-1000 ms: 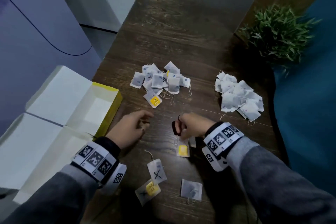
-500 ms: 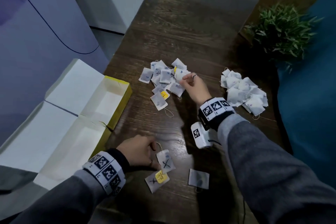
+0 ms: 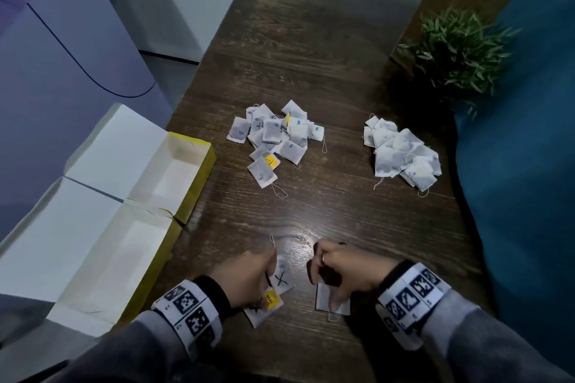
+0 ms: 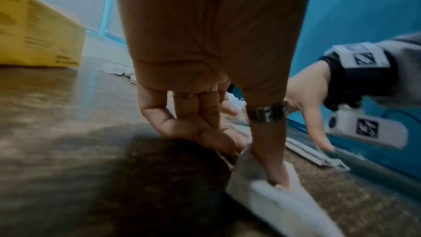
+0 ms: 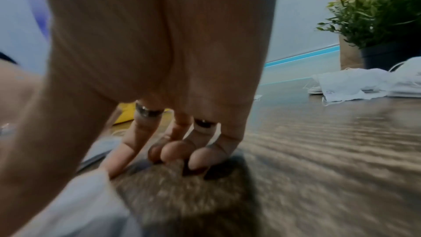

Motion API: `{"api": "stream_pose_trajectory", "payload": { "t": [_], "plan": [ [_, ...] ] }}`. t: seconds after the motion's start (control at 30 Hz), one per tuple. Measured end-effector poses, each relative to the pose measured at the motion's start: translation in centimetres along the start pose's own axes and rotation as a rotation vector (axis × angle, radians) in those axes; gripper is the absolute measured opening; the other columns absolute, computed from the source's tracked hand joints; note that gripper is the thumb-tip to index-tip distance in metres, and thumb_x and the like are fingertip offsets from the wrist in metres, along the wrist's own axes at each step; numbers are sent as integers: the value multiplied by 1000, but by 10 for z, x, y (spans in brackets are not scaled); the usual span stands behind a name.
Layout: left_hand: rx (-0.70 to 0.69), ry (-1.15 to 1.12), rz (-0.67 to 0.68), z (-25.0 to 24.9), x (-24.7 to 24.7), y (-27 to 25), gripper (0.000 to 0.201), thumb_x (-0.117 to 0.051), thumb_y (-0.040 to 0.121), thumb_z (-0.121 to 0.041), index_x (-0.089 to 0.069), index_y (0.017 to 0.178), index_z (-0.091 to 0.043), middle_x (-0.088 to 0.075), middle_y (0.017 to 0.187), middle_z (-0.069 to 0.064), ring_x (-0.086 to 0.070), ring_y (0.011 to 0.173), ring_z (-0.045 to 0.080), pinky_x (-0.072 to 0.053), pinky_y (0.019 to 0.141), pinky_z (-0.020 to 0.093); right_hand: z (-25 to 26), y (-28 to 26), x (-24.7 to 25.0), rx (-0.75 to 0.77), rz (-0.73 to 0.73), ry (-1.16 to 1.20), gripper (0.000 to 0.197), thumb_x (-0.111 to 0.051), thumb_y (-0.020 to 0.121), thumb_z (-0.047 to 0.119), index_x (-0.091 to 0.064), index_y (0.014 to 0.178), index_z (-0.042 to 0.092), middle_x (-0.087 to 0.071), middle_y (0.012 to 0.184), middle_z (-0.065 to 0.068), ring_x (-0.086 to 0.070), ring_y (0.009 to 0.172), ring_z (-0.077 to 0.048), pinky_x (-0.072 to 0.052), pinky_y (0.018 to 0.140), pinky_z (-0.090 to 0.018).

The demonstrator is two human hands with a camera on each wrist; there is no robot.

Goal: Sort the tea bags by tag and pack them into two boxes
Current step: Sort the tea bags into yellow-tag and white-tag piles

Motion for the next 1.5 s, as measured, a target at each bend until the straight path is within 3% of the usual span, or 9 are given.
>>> {"api": "stream_pose_trajectory", "payload": {
  "t": [0.2,0.4,0.6,0.73,0.87,1.0,1.1,1.27,1.5],
  "plan": [
    [87,-632,94,8,36,-12,36,-81,65,0,-58,91,-9,-66,63,-3,-62,58,6,-51,62,24,-1,-2,-8,33,-104,-35,11,-76,69,22,-67,74,19,-46,95,8,-46,83,-5,-35,65,-10],
    [97,-1167,81,6,62,-15,23,-52,88,3,-63,107,-2,-66,97,16,-65,83,15,-55,72,22,-12,-1,10,0,-185,297,18,-71,80,26,-58,71,34,-61,78,17,-58,81,3,-44,80,-14],
    [44,-1941,179,-4,64,-11,48,-83,51,-21,-60,89,-3,-50,80,10,-42,49,13,-36,40,22,-17,4,17,77,-320,672,15,-59,90,15,-53,92,29,-62,91,7,-60,83,-7,-50,75,-24],
    [53,-2005,188,-2,69,-10,77,-85,51,-43,-64,113,-4,-64,97,17,-59,62,21,-48,50,27,-8,13,12,80,-350,872,26,-64,86,14,-55,103,31,-64,97,3,-61,85,-15,-51,67,-27],
    [67,-1922,36,6,67,-13,94,-89,40,-14,-54,127,-10,-64,121,20,-69,96,30,-57,78,50,18,27,13,143,-292,750,19,-69,82,12,-58,91,24,-61,86,5,-58,74,-5,-49,74,-24],
    [194,-1906,-133,18,61,-13,76,-49,60,15,-45,132,-8,-60,122,25,-63,105,36,-55,85,46,48,47,1,247,-310,231,17,-71,79,19,-68,94,13,-52,99,8,-45,97,-4,-36,87,-13],
    [317,-1903,-259,24,60,-12,63,-25,75,22,-41,130,-4,-47,126,24,-57,102,37,-43,96,47,60,57,-10,198,-277,-5,19,-70,77,23,-66,94,15,-51,114,-1,-42,110,-19,-40,94,-36],
    [394,-1731,-413,12,67,0,44,-21,86,22,-41,117,-2,-42,95,12,-58,87,30,-46,81,38,60,53,-5,185,-221,-69,11,-64,79,13,-62,90,10,-63,103,-10,-45,105,-25,-42,88,-41],
    [310,-1630,-493,5,88,25,30,-40,89,15,-53,96,-11,-57,100,15,-61,90,17,-52,79,33,45,46,-2,228,-289,19,12,-60,78,8,-61,90,7,-64,101,-10,-57,95,-23,-45,81,-32]
  ]
}}
Point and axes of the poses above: each hand's wrist, its own y-axis towards the middle knuckle, its own x-axis out of the back of the hand, z = x × y, the point moved 2 cm from there along y, towards the middle knuckle
